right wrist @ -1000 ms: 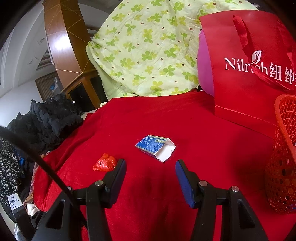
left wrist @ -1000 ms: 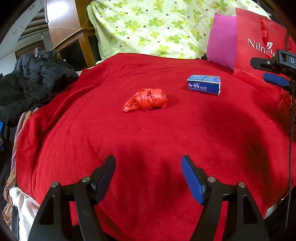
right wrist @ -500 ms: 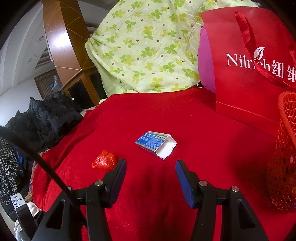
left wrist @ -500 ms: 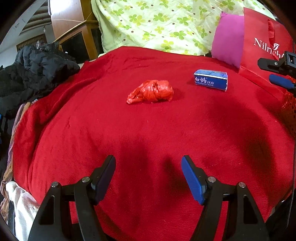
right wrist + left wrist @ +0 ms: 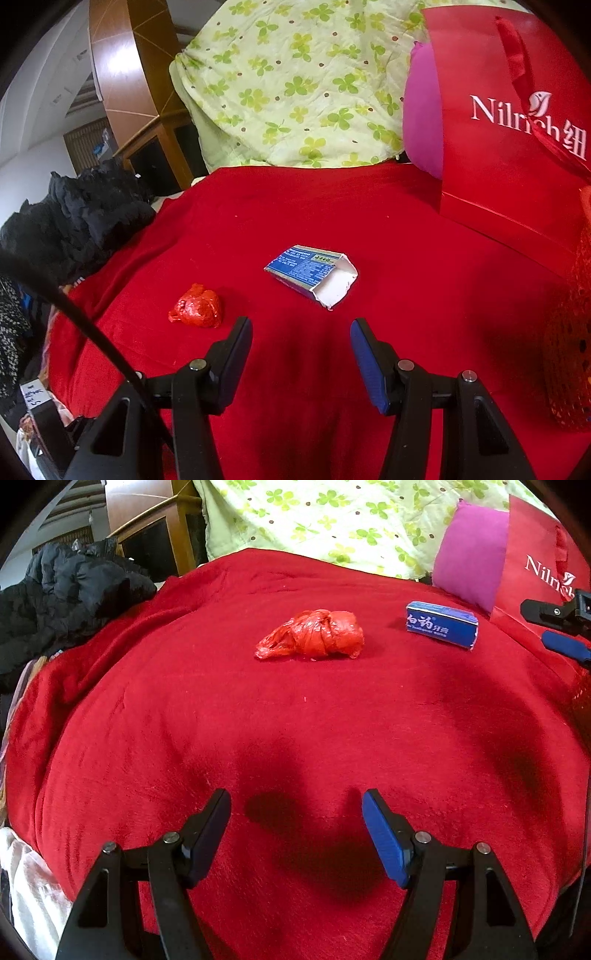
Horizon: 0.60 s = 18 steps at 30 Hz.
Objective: Collect trash
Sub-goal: 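Move both open tools back over the blue box and red plastic bag, then grasp the blue box with the right tool while the left tool grasps the red plastic bag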
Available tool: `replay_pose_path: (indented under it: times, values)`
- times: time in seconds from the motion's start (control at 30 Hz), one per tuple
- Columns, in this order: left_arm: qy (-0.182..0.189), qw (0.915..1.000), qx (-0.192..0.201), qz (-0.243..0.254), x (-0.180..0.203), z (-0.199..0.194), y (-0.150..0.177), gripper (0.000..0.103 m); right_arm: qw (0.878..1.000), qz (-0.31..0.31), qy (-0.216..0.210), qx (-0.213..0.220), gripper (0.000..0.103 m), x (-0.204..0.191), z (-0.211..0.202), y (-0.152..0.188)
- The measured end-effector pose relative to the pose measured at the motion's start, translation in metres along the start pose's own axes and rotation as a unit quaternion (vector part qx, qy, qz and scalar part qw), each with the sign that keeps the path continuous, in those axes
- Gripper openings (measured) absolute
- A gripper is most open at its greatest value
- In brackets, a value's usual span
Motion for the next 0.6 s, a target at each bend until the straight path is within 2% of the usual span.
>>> replay_pose_path:
  times: [0.17, 0.4, 0.6]
  values:
    - [0.003, 1.0000, 0.000, -0.009, -0.007, 0.003, -0.004, 0.074, 1.000, -0.008, 0.010, -0.004, 0.059, 0.007, 0.028, -0.012]
    - [0.001, 0.9999, -0.001, -0.012, -0.015, 0.006, -0.007, 0.074, 1.000, -0.003, 0.010, 0.020, 0.060, 0.030, 0.057, -0.036]
    - [-0.008, 0.9999, 0.008, -0.012, -0.021, 0.005, -0.012, 0.074, 1.000, -0.003, -0.016, 0.005, 0.061, 0.045, 0.090, -0.046]
Point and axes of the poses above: each gripper's, at about its wrist camera, not at the fingertips, and z roughly the way its jaws point, x to its right, y to its underside, the point moved 2 cm from there along z, roughly the way its jaws point, and after that the axes turned 11 degrees about -z, right-handed, at the moved point
